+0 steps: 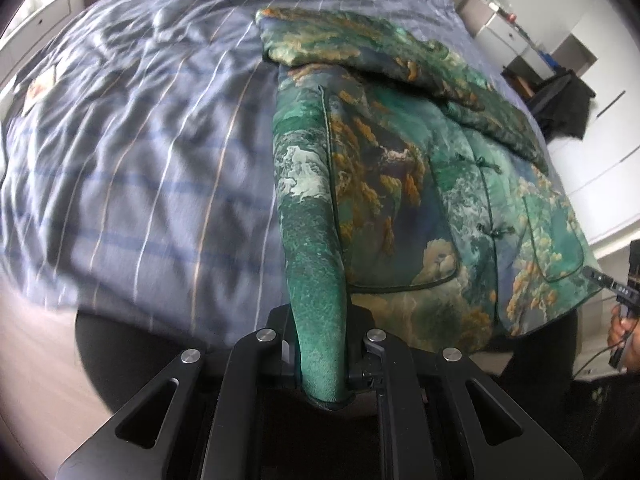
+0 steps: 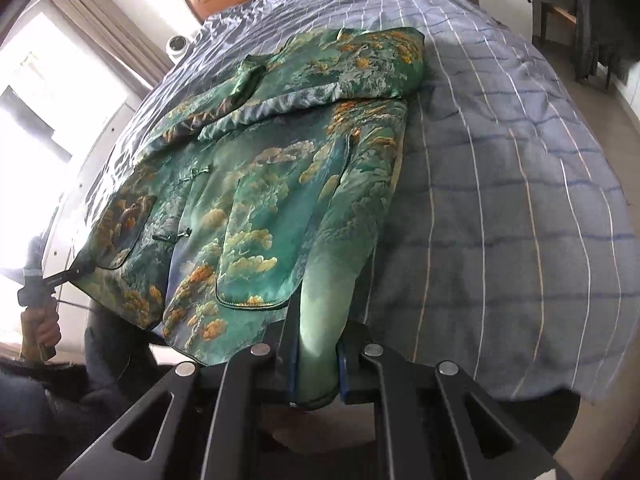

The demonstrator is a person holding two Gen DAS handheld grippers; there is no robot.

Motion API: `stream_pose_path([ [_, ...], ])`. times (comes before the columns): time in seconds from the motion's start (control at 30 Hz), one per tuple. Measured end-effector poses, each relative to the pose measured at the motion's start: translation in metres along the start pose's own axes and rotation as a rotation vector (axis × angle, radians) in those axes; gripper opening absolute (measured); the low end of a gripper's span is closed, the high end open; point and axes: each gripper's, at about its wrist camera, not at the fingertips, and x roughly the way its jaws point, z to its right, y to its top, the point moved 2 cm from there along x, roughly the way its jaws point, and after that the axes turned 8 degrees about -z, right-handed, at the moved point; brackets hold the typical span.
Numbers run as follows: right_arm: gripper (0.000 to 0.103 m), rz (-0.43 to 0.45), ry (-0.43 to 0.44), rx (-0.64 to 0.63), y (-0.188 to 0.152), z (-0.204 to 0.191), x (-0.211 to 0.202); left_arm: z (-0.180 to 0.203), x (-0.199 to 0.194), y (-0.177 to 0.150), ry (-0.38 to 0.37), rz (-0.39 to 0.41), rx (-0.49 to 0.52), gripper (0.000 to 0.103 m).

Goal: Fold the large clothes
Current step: 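Grasp the jacket hem with both tools, one at each side, then lift the hem with both tools and fold it up toward the collar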

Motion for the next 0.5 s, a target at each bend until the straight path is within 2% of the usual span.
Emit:
stream_pose_path([
  [0.13,0.014,-0.048,0.046,0.029,-0.016,-0.002,-0.014,-0.005,-0.014,-0.031,-0.003,-0.064,0.031,0.011],
  [0.23,0.013,-0.028,0.151,0.085,-0.017,0.000,-0.037,-0.012,-0.041,-0.027,-0.115,-0.037,-0.022,0.011],
  [0.27,0.013,-0.004,0.192,0.108,-0.011,0.003,-0.047,-0.015,-0.055,-0.013,-0.166,0.006,-0.047,0.010],
  [0.33,0.013,0.051,0.250,0.129,0.010,0.009,-0.060,-0.016,-0.074,0.019,-0.207,0.086,-0.047,0.010],
  [0.4,0.013,0.132,0.299,0.121,0.050,0.016,-0.073,-0.014,-0.085,0.059,-0.234,0.152,-0.047,0.010],
  [0.5,0.013,0.221,0.278,0.068,0.121,0.019,-0.077,-0.007,-0.084,0.130,-0.219,0.239,-0.032,0.010],
])
